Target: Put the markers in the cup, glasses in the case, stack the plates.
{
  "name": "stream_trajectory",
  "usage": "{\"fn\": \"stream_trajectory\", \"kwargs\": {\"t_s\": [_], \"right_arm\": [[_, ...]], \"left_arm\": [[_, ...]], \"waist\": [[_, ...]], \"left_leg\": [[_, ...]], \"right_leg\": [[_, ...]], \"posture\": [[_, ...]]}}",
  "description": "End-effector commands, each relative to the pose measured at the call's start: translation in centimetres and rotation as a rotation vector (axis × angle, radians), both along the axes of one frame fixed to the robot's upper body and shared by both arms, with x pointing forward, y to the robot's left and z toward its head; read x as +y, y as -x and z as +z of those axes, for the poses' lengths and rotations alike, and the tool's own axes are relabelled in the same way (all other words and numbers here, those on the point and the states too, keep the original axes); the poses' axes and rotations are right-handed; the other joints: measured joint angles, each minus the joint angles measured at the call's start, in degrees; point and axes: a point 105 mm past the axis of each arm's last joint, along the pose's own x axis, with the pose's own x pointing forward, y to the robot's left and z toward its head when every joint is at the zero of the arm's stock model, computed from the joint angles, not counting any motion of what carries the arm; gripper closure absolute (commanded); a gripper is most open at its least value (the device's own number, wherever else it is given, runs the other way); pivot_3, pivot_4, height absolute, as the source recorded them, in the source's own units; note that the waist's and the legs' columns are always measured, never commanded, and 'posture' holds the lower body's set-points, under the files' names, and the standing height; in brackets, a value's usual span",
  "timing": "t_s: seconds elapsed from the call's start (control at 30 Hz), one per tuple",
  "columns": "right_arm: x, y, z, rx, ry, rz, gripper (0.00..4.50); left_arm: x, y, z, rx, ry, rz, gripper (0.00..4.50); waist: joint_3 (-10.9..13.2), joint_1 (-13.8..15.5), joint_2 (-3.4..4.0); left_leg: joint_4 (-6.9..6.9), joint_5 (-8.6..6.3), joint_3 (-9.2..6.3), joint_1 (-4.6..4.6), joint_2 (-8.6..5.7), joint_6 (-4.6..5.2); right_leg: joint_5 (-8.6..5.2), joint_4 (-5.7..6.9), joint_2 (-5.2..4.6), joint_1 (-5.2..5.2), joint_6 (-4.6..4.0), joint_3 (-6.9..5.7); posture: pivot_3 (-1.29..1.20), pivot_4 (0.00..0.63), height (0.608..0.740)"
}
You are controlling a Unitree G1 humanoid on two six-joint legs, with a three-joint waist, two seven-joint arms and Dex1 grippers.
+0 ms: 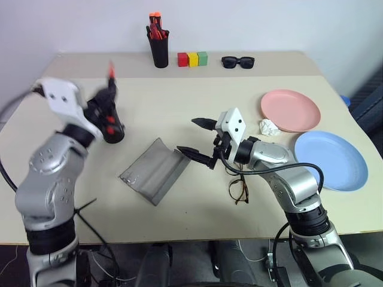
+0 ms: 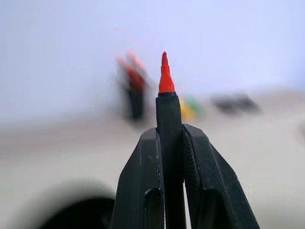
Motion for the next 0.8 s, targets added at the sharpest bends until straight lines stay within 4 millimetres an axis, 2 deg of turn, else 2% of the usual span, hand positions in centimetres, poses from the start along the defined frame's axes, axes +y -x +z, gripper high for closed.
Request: {"fn": "stream_trajectory", "kwargs": {"t_s": [0.03, 0.13, 0.2, 0.37, 0.8], "right_arm": [[0.7, 0.2, 2.2, -0.06, -0.06, 0.022, 0.0], [2.5, 0.1, 4.4, -0.075, -0.171, 0.041, 0.0], [3.4, 0.1, 5.0, -0.085, -0.205, 0.049, 0.0], [4.3, 0.4, 5.0, -0.089, -0.214, 0.069, 0.0], [4.6, 0.5, 4.8, -0.083, -0.221, 0.074, 0.0]], "left_arm": [[2.1, 0.0, 1.6, -0.102, -0.053, 0.169, 4.49], [3.1, -1.1, 1.8, -0.157, -0.058, 0.269, 4.49], [3.0, -1.9, 1.2, -0.162, -0.069, 0.282, 4.49], [2.8, -2.8, -0.2, -0.163, -0.096, 0.285, 4.49], [3.1, -3.9, -3.3, -0.098, -0.066, 0.275, 4.49]], "waist": [[0.0, -0.2, 0.0], [0.0, -0.2, 0.01], [0.0, -0.1, 0.0], [0.0, 0.2, 0.0], [0.0, -0.1, 0.0]], "left_leg": [[-0.01, 0.0, 0.01, 0.01, 0.0, 0.0], [-0.02, 0.0, 0.01, 0.02, 0.0, 0.0], [-0.01, 0.02, -0.03, 0.02, 0.01, -0.01], [-0.01, 0.01, -0.03, -0.06, -0.04, -0.01], [-0.03, 0.02, -0.07, -0.02, -0.03, -0.02]], "right_leg": [[0.0, 0.0, 0.0, -0.01, 0.0, 0.01], [0.0, 0.08, 0.02, -0.04, 0.01, 0.0], [0.01, 0.12, 0.04, -0.06, 0.0, -0.01], [0.01, 0.04, -0.03, -0.03, 0.02, -0.02], [0.02, 0.11, 0.0, -0.07, 0.02, -0.02]], "posture": [[0.0, 0.15, 0.74], [0.0, 0.15, 0.74], [0.0, 0.15, 0.74], [0.0, 0.15, 0.74], [0.0, 0.15, 0.74]]}}
